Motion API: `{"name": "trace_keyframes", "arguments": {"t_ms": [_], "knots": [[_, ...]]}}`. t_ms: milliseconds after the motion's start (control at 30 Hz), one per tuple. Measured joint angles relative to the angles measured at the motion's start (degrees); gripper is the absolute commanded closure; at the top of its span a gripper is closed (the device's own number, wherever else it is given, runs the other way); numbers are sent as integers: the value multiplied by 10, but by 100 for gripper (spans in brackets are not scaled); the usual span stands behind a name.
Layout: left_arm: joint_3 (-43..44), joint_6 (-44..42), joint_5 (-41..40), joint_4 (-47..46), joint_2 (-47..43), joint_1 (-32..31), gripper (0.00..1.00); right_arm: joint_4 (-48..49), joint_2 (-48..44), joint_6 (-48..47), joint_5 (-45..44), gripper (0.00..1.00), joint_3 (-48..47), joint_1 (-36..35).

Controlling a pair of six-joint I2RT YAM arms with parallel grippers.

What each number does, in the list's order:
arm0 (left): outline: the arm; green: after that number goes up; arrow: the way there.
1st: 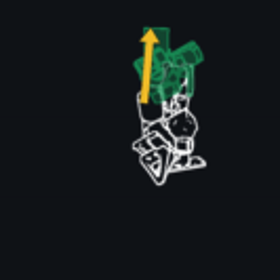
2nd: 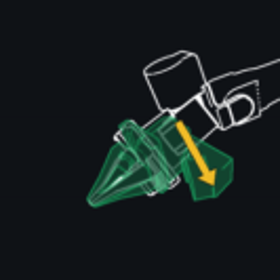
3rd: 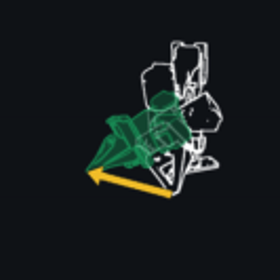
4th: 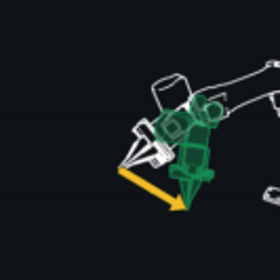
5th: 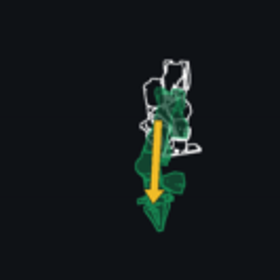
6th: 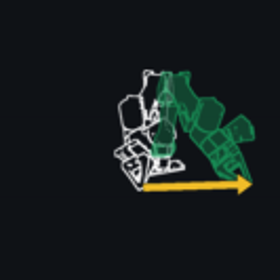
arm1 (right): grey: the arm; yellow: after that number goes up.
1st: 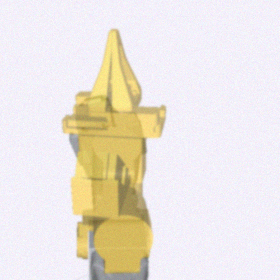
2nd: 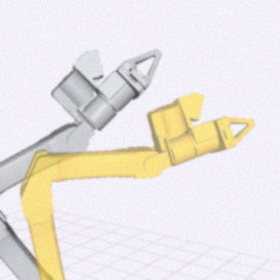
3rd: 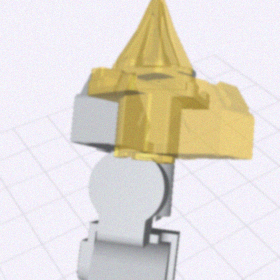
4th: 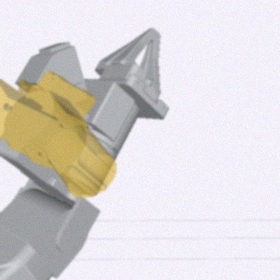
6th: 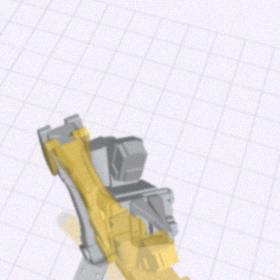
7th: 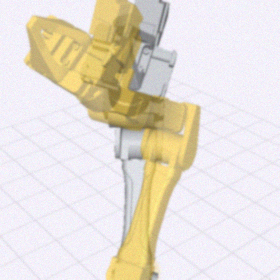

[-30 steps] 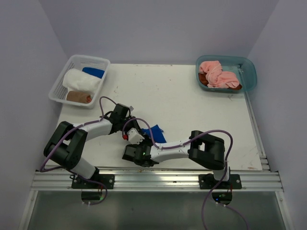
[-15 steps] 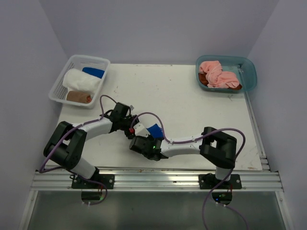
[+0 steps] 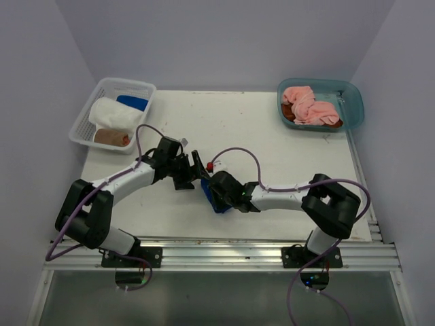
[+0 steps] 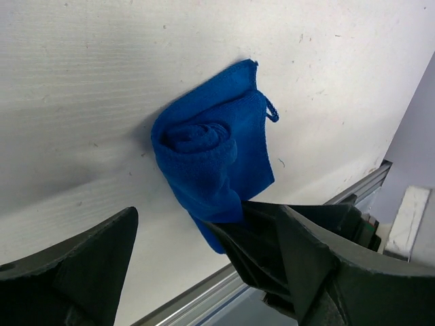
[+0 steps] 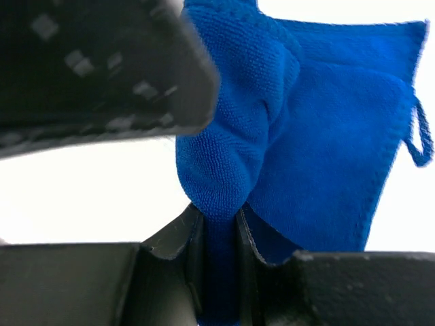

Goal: Roll the towels
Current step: Roll the towel

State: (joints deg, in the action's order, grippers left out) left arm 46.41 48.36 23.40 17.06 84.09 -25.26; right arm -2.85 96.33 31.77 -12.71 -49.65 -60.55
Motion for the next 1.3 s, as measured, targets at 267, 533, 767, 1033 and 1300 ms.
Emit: {"name": "trace_keyframes", "arguments": {"t_ms": [267, 533, 767, 1033, 1300], "knots": [[-19, 1, 18, -18, 6, 1, 18, 116, -4, 53, 133, 100, 53, 52], [-36, 1, 33, -37, 23, 1, 20, 190, 8, 99, 216, 100, 77, 69], [-48, 2, 44, -65, 35, 0, 30, 218, 17, 120, 245, 100, 80, 77], [-64, 7, 51, -90, 71, 0, 73, 200, 20, 120, 240, 87, 79, 79], [-64, 5, 54, -92, 71, 0, 83, 122, 3, 79, 210, 44, 42, 77]]}}
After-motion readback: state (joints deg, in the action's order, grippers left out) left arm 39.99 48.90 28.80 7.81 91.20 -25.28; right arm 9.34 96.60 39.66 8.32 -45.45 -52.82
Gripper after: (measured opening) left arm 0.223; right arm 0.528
